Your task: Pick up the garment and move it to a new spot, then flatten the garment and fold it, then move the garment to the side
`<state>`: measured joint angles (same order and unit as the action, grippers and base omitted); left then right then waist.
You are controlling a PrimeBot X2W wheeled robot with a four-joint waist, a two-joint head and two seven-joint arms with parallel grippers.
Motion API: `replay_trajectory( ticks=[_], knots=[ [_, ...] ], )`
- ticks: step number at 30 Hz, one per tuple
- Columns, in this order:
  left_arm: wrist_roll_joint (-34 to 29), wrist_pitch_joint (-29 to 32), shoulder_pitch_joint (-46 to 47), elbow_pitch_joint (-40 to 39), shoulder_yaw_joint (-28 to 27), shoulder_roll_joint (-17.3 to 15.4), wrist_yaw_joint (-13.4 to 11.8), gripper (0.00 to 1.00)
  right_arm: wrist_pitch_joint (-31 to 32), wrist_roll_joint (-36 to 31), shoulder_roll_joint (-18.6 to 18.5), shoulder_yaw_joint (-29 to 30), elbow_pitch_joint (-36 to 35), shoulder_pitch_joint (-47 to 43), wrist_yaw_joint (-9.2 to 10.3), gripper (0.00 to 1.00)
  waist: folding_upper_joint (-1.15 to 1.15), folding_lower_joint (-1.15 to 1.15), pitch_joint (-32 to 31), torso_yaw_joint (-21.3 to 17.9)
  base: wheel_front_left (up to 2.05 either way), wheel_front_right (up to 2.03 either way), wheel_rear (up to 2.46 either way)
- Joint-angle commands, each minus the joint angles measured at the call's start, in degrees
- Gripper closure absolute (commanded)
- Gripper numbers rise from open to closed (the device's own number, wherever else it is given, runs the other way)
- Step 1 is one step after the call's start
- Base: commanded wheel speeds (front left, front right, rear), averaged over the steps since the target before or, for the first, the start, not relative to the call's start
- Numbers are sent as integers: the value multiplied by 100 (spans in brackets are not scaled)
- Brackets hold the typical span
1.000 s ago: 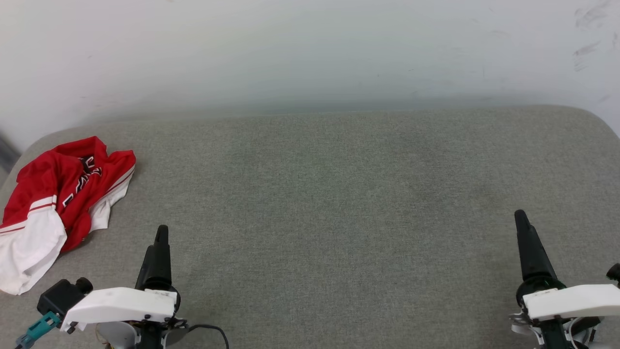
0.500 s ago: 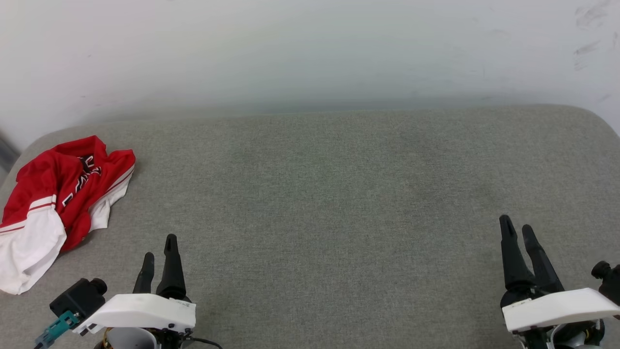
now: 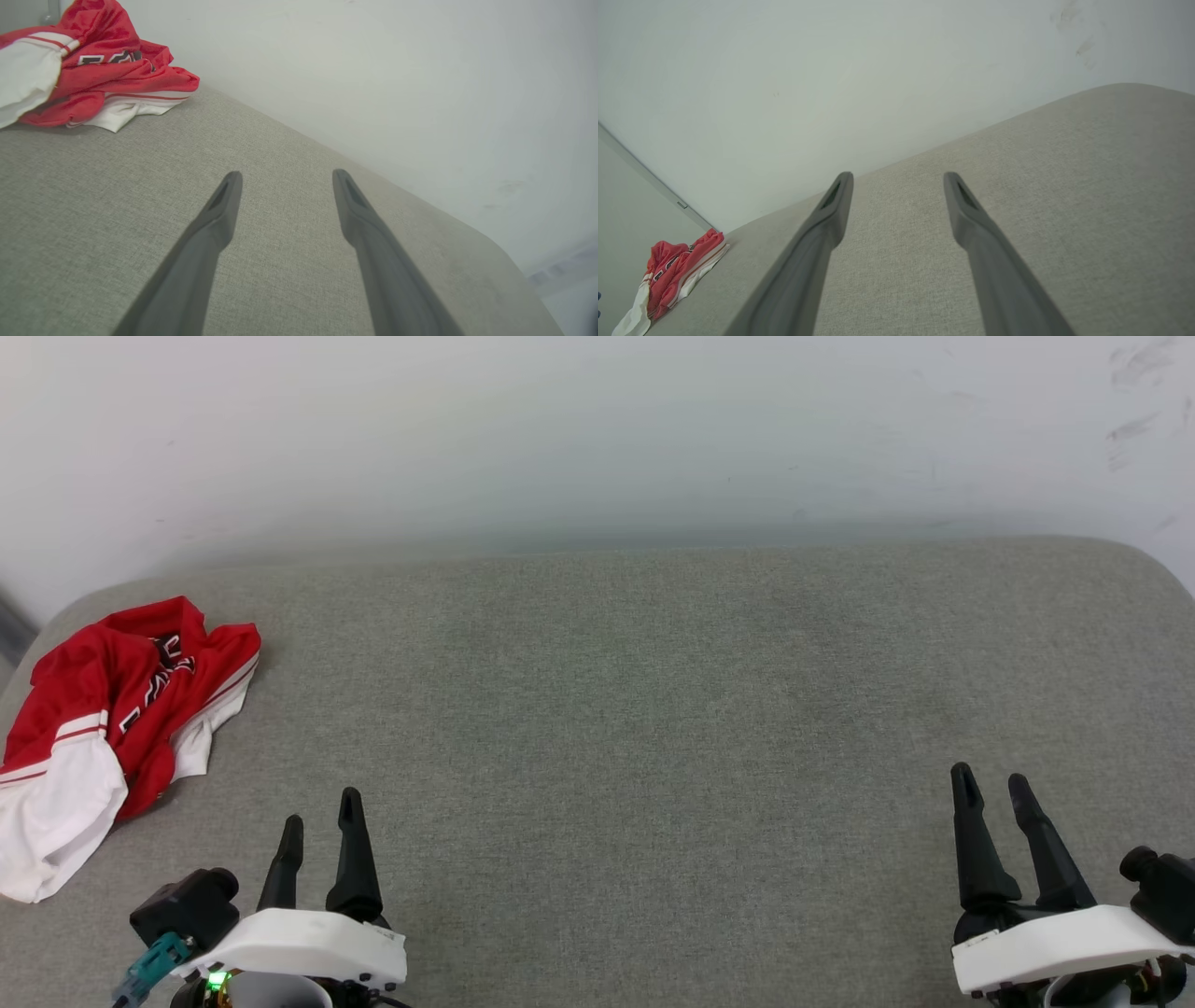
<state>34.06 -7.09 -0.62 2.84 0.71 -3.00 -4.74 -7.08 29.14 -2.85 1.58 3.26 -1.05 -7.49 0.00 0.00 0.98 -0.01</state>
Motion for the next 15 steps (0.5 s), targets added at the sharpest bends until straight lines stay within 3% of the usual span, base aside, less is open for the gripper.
replay_trajectory(
  ticks=[1, 15],
  knots=[
    [-182, -61, 15, -97, 29, -33, -20, 0, -66, -196, -7, -9, -110, 4, 0, 0, 0, 0, -1, -1, 0, 0, 0],
    [-942, -254, -114, -131, 161, -33, -37, 0, -260, -890, -6, -42, -183, -110, 0, 0, 0, 0, -22, -9, 0, 0, 0]
  ],
)
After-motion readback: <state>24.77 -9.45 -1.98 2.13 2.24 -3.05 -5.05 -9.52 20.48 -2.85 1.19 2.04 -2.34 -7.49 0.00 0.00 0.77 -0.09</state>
